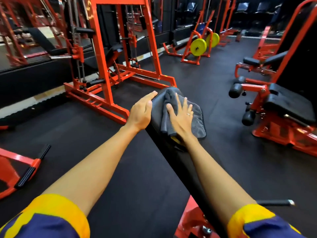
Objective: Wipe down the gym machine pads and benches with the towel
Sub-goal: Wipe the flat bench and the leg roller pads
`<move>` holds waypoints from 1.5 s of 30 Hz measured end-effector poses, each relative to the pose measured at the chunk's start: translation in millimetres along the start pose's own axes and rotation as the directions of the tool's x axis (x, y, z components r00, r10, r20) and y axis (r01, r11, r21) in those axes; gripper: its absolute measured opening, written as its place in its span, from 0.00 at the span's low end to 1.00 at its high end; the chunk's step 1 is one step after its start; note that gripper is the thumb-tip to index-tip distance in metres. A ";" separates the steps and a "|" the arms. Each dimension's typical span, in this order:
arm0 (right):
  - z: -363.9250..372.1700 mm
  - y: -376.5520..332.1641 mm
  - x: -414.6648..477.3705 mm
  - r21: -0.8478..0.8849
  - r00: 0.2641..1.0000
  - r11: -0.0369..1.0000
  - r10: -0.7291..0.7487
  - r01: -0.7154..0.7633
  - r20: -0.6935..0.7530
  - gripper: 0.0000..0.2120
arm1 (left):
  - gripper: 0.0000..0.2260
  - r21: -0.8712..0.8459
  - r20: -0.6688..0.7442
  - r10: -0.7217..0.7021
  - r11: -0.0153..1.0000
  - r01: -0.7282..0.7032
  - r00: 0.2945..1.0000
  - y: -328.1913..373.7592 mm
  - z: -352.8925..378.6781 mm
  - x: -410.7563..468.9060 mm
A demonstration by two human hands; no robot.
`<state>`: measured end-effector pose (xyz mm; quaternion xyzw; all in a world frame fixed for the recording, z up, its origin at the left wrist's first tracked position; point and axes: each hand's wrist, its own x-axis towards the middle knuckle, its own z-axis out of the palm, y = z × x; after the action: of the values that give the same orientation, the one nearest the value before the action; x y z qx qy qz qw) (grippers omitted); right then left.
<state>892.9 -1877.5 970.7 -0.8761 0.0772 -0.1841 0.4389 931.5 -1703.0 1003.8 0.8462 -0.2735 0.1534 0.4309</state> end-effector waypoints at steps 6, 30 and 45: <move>17.5 -14.0 -63.8 -0.122 0.971 0.964 -0.240 0.236 -0.021 0.37 | 0.23 -0.035 -0.005 0.050 0.998 -0.050 0.999 -5.6 0.0 2.0; 26.3 32.6 -125.7 -0.233 0.967 0.958 -0.203 0.165 -0.153 0.33 | 0.22 -0.184 0.021 0.057 0.982 -0.052 0.998 -6.8 0.0 2.1; 1.5 43.3 -106.2 -0.138 0.981 0.973 -0.190 0.182 -0.047 0.32 | 0.23 -0.114 0.013 0.021 0.993 -0.020 1.000 1.1 -0.8 -2.0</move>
<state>796.9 -1871.0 908.3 -0.9009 0.0199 -0.2452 0.3577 929.3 -1702.2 1003.9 0.8183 -0.2934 0.1360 0.4751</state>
